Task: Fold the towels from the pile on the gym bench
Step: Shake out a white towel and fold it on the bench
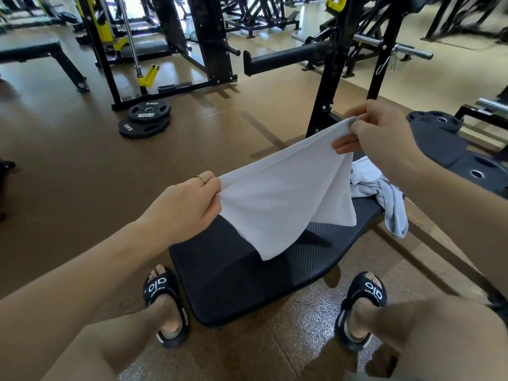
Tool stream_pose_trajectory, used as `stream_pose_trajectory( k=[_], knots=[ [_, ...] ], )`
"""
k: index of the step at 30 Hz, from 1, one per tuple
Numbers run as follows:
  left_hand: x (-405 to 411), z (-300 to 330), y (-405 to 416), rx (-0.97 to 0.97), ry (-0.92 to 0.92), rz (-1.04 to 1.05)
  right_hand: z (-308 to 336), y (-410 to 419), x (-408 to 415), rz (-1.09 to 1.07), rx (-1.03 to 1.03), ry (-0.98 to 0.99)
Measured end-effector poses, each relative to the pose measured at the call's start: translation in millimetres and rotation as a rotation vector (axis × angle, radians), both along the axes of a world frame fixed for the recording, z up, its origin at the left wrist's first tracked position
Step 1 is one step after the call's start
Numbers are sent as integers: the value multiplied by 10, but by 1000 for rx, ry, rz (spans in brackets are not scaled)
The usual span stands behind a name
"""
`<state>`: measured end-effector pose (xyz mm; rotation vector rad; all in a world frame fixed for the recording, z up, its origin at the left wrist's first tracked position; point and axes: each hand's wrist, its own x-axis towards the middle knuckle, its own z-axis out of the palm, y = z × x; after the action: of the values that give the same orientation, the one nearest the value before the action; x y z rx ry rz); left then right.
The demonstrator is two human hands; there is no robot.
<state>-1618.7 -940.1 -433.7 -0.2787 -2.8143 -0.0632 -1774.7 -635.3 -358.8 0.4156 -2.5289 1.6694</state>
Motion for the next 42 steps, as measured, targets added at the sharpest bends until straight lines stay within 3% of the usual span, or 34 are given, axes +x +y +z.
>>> stream_pose_trajectory(
  k=[5, 11, 15, 23, 28, 42],
  knots=[
    [28, 97, 9, 15, 29, -43, -40, 121, -13, 46, 132, -23],
    [10, 223, -18, 330, -125, -43, -85, 209, -13, 29, 73, -84],
    [-31, 285, -39, 390, -53, -60, -107, 221, 8, 28, 110, -85],
    [-10, 376, -75, 119, 97, -60, -115, 242, 76, -7, 175, -91],
    [-51, 395, -157, 229, 0, -41, -117, 253, 89, -13, 220, -92],
    [-19, 442, -390, -71, -50, -12, -43, 230, 104, 114, 400, -70]
  ],
)
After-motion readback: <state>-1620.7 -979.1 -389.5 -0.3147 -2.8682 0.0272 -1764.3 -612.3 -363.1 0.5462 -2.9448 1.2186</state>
